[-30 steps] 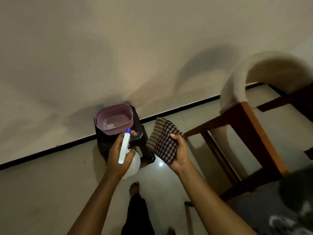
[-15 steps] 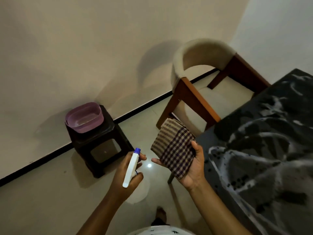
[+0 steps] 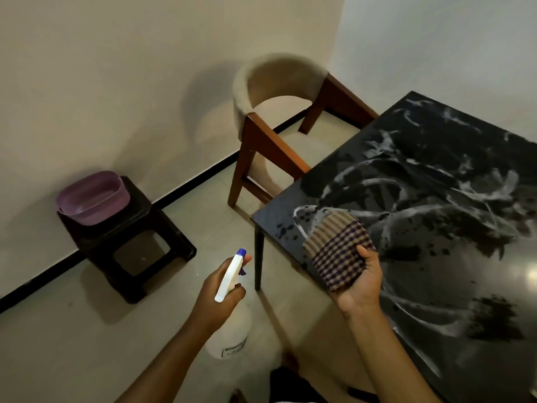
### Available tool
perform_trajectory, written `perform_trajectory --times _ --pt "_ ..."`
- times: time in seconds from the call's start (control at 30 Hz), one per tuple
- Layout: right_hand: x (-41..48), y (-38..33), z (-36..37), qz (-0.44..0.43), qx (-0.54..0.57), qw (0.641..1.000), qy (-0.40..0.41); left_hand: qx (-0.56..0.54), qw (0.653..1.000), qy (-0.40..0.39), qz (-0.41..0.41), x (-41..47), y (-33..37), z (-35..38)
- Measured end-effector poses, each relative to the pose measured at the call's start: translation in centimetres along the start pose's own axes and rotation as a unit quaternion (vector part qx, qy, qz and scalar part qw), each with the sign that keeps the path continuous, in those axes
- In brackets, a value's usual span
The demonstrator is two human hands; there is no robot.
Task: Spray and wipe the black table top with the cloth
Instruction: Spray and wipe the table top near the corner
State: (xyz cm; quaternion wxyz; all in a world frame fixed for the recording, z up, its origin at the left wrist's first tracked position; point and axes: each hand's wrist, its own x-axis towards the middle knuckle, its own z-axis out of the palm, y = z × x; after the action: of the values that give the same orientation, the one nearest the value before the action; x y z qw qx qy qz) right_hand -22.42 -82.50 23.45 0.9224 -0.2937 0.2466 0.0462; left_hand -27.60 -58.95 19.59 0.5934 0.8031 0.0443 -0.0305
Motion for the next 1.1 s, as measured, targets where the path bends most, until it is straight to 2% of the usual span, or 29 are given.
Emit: perform_trajectory --times 0.2,0.37,0.57,0.77,0.9,0.97,1.0,1.07,1.1 --pt "1.4 -5.1 -1.4 -0.024 0.030 0.998 0.055 0.010 0.999 -0.037 -0.031 2.2 0.8 3.9" --pt "3.5 -9.2 -2.5 -0.060 0.008 0.995 0.080 0.005 0.996 -0.066 -0.059 4.0 0.9 6.8" --pt "6.9 -12.4 -5.0 -0.031 -0.013 0.997 0.065 -0.038 0.993 0.002 -0.112 4.2 -0.3 10.6" --pt "8.9 -12.9 -5.2 -0.015 -0.050 0.997 0.065 -0.019 0.990 0.091 -0.104 3.8 -0.8 11.6" --pt "10.4 -12.1 -5.0 -0.042 -0.083 0.994 0.059 -0.022 0.990 0.094 -0.106 3.5 -0.8 11.4" --pt "11.3 -11.0 -5.1 -0.088 -0.185 0.976 0.076 -0.020 0.990 0.096 -0.102 3.4 -0.9 11.0" --pt "11.7 -10.3 -5.4 -0.120 -0.260 0.955 0.076 -0.015 0.990 0.100 -0.098 3.4 -1.0 10.8" --pt "12.4 -8.7 -6.0 -0.191 -0.414 0.890 0.023 -0.013 0.989 0.112 -0.092 3.3 -1.5 10.5" --pt "12.8 -7.8 -6.4 -0.228 -0.490 0.841 -0.018 -0.015 0.988 0.118 -0.094 3.3 -1.7 10.4"
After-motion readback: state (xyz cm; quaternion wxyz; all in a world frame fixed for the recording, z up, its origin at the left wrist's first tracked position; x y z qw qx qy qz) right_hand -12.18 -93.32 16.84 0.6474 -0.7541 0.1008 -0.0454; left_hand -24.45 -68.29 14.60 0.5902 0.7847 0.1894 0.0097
